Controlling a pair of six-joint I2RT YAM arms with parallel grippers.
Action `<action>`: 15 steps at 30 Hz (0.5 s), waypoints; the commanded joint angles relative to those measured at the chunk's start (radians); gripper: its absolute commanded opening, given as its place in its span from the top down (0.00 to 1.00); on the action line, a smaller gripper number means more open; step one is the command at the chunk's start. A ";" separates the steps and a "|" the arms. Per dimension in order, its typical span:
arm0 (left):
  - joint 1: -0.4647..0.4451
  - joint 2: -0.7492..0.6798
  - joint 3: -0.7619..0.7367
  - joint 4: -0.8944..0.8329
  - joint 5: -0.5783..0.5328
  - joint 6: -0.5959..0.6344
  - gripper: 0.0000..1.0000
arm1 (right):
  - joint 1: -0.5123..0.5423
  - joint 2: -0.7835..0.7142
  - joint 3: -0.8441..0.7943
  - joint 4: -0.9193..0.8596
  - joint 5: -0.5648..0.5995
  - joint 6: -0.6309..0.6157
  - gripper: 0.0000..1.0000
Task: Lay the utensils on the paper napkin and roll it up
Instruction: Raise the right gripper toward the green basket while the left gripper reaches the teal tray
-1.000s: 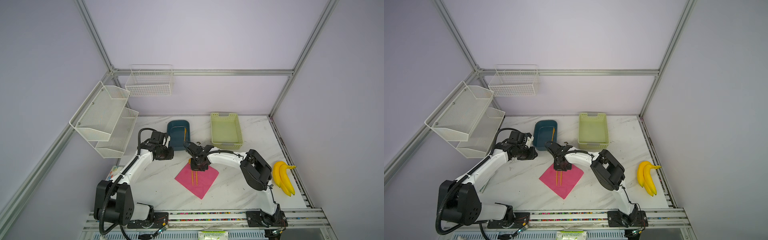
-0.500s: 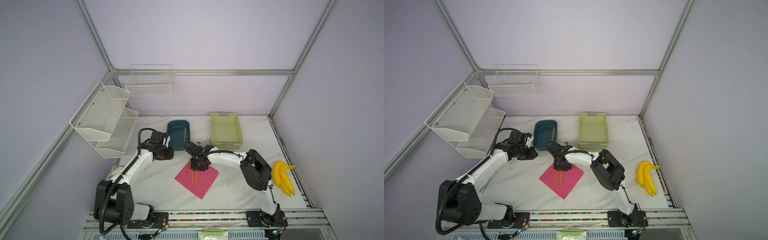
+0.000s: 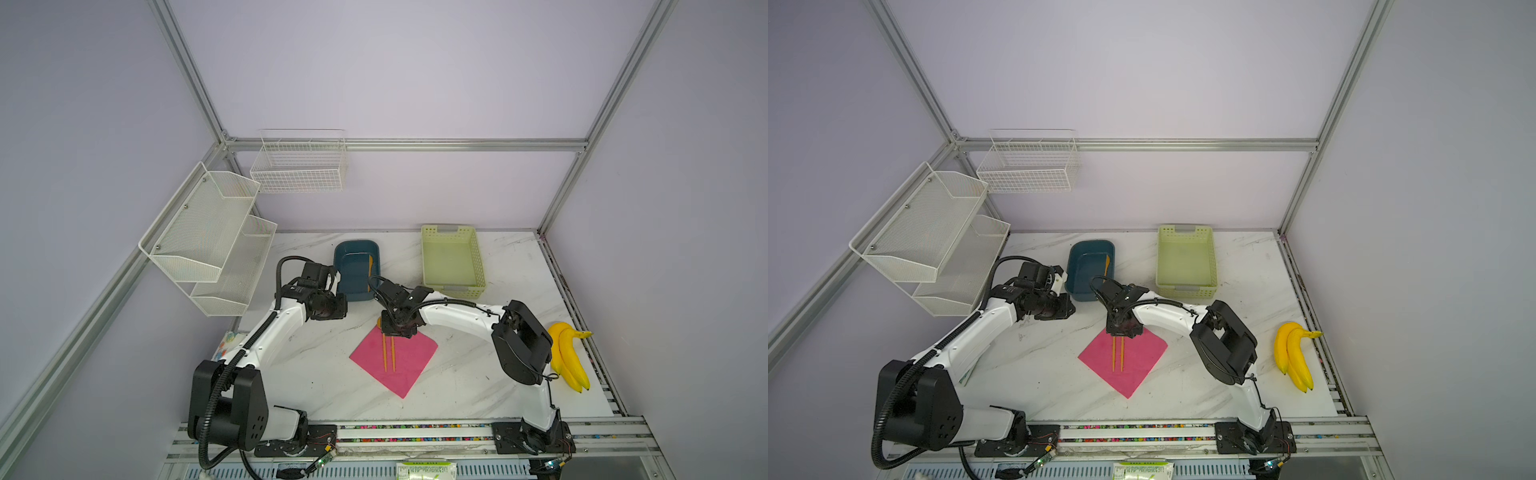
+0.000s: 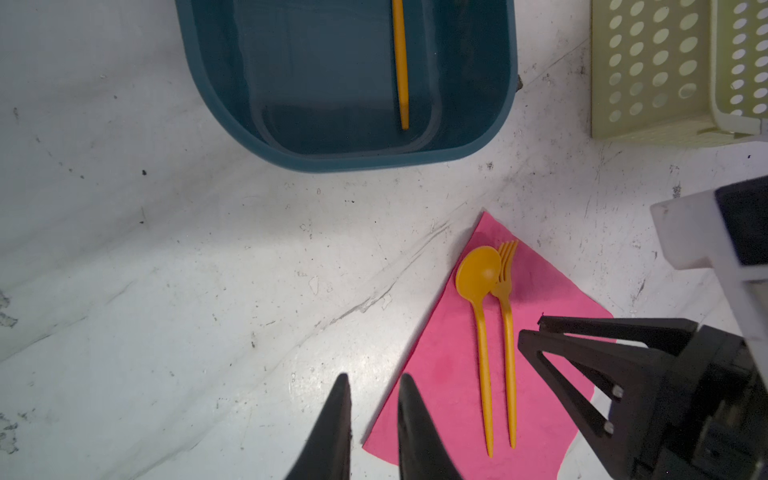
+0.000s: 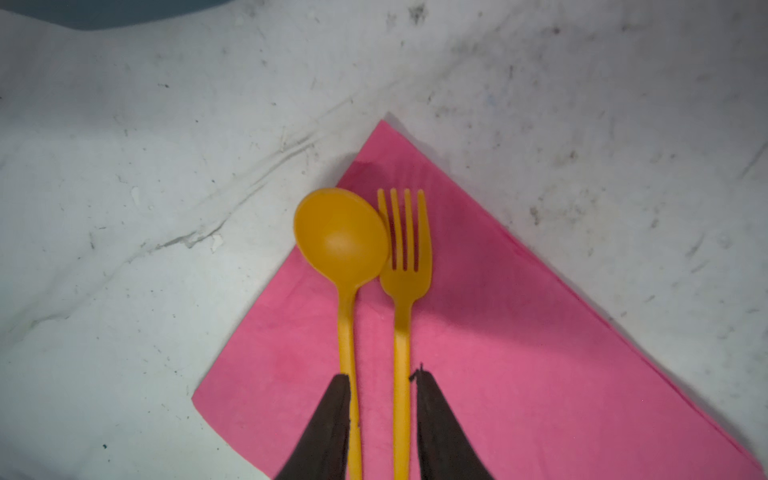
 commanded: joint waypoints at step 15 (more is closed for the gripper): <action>-0.020 0.228 0.389 -0.066 -0.070 -0.050 0.77 | -0.221 -0.177 0.002 -0.024 -0.032 -0.207 0.69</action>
